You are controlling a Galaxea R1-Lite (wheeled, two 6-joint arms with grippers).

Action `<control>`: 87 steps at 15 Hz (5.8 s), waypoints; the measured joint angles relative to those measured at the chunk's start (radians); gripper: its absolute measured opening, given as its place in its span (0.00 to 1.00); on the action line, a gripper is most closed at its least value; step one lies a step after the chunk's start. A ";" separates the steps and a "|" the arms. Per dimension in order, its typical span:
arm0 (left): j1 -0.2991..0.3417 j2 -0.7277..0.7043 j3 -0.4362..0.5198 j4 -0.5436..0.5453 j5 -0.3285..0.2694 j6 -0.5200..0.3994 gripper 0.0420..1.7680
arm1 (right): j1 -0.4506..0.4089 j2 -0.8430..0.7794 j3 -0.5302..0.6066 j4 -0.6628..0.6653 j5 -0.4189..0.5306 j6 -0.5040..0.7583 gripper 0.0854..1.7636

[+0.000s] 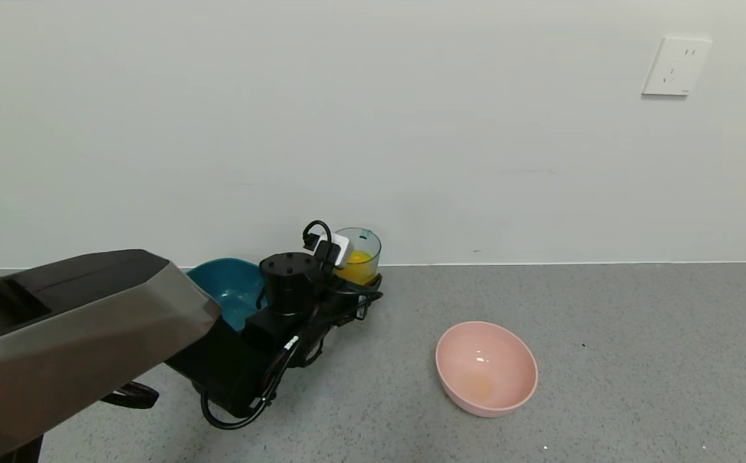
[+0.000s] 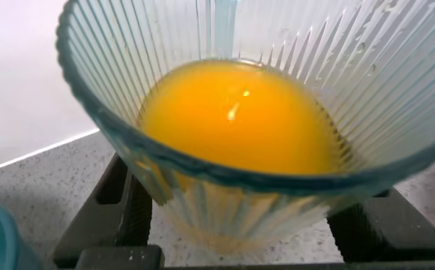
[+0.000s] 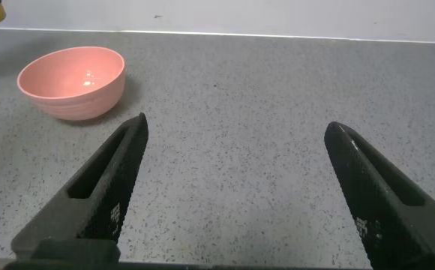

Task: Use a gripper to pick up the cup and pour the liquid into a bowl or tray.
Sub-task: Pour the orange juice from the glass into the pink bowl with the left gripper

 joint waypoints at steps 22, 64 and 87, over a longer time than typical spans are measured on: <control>-0.115 -0.051 -0.051 0.101 -0.004 0.177 0.73 | 0.000 0.000 0.000 0.000 0.000 0.000 0.97; -0.229 -0.012 -0.093 0.224 -0.025 0.532 0.72 | 0.000 0.000 0.000 0.000 0.000 0.000 0.97; -0.233 -0.020 -0.128 0.259 0.011 0.868 0.72 | 0.000 0.000 0.000 0.000 0.000 0.000 0.97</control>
